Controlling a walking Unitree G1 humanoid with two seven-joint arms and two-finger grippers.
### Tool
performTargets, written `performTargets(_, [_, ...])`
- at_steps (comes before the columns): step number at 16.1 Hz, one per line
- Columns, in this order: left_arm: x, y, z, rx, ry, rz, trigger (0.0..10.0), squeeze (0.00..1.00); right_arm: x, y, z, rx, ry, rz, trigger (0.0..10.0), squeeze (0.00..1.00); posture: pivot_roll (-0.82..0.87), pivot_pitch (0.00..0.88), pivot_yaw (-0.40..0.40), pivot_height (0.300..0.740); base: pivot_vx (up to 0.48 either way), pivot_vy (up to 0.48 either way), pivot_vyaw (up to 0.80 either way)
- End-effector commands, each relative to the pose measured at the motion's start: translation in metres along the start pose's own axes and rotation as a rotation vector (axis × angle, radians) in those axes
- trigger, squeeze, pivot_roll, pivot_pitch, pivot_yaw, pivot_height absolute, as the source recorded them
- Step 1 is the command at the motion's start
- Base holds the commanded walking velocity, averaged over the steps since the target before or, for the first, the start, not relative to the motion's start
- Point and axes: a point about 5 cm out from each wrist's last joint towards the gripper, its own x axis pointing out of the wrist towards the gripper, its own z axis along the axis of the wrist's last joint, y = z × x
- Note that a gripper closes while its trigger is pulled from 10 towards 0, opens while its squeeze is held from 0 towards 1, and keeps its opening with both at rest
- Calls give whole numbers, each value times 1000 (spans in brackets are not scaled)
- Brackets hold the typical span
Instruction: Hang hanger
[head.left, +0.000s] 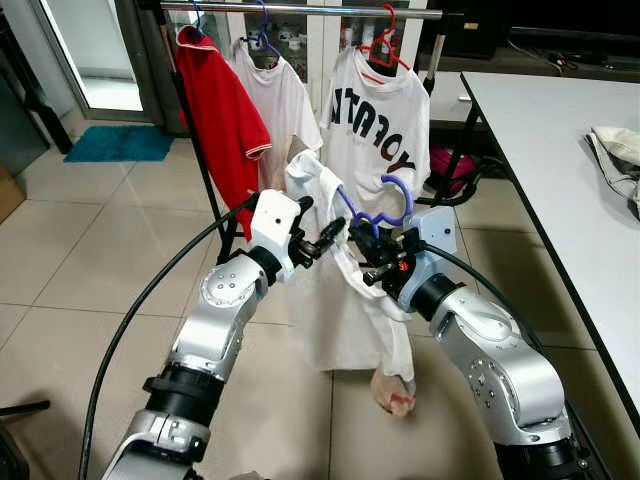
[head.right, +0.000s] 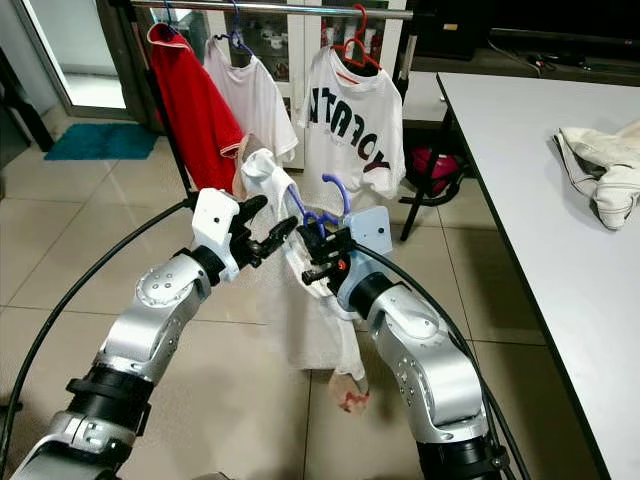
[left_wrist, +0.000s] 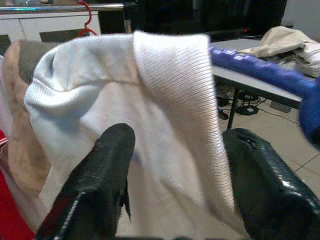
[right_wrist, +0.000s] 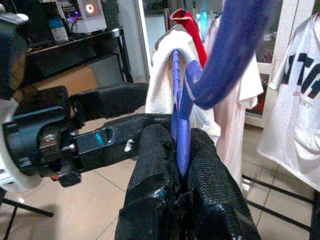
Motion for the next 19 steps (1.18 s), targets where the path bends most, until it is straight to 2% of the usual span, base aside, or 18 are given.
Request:
performTargets(1, [3, 2, 6, 10, -23, 2, 0, 0, 1, 2, 7, 4, -43, 25, 0, 0, -191, 0, 9, 740, 0, 0, 0])
performTargets(12, [8, -1, 5, 5, -26, -38, 0, 0, 4, 2, 11, 19, -72, 51, 0, 0, -192, 0, 21, 740, 0, 0, 0])
performTargets(19, [7, 3, 5, 5, -31, -18, 0, 0, 5, 0, 11, 4, -61, 36, 0, 0, -192, 0, 14, 740, 0, 0, 0])
